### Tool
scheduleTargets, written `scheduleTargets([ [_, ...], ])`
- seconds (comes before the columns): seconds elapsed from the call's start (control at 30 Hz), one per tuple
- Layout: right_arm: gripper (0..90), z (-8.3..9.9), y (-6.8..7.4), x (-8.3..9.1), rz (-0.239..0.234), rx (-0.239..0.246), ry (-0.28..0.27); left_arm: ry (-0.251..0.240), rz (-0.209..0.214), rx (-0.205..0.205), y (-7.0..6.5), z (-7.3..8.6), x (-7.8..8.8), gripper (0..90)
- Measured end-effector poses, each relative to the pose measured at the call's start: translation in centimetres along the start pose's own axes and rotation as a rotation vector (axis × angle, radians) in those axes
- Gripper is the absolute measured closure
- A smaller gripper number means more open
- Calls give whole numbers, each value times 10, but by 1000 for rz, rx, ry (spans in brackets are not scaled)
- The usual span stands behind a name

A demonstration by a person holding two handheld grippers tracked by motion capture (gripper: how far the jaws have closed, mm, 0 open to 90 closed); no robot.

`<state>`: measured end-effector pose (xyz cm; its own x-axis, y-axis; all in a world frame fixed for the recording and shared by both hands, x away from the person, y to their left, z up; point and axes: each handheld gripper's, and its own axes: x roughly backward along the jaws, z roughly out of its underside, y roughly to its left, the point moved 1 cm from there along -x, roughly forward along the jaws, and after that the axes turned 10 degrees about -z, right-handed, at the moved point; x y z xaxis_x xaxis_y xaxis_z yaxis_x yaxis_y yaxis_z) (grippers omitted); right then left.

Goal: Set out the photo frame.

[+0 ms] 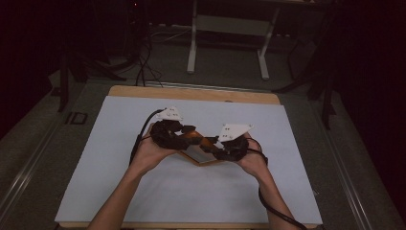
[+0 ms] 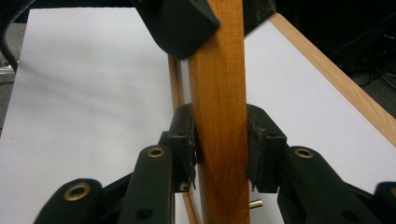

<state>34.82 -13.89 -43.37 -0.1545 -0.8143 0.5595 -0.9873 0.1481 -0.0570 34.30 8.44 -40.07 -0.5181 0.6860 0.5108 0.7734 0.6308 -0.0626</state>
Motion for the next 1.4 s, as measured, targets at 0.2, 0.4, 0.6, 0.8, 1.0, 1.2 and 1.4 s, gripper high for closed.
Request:
scheduleTargets([
  [0.2, 678, 5, -1, 4, 11, -17, -10, -34, 5, 29, 7, 3, 7, 451],
  [0.4, 681, 10, -3, 10, 8, -32, -12, -81, 0, 57, 15, 8, 16, 431],
  [0.6, 682, 14, -4, 13, 11, -45, -14, -94, -15, 77, 24, 18, 19, 402],
  [0.8, 681, 15, -5, 14, 13, -49, -15, -102, -37, 89, 33, 33, 16, 382],
  [1.0, 681, 17, -6, 16, 14, -52, -18, -78, -32, 92, 38, 45, 10, 370],
  [1.2, 681, 19, -6, 17, 15, -52, -22, -73, -14, 106, 38, 54, -1, 370],
  [1.4, 681, 22, -7, 19, 19, -64, -22, -51, 4, 101, 35, 65, -20, 390],
])
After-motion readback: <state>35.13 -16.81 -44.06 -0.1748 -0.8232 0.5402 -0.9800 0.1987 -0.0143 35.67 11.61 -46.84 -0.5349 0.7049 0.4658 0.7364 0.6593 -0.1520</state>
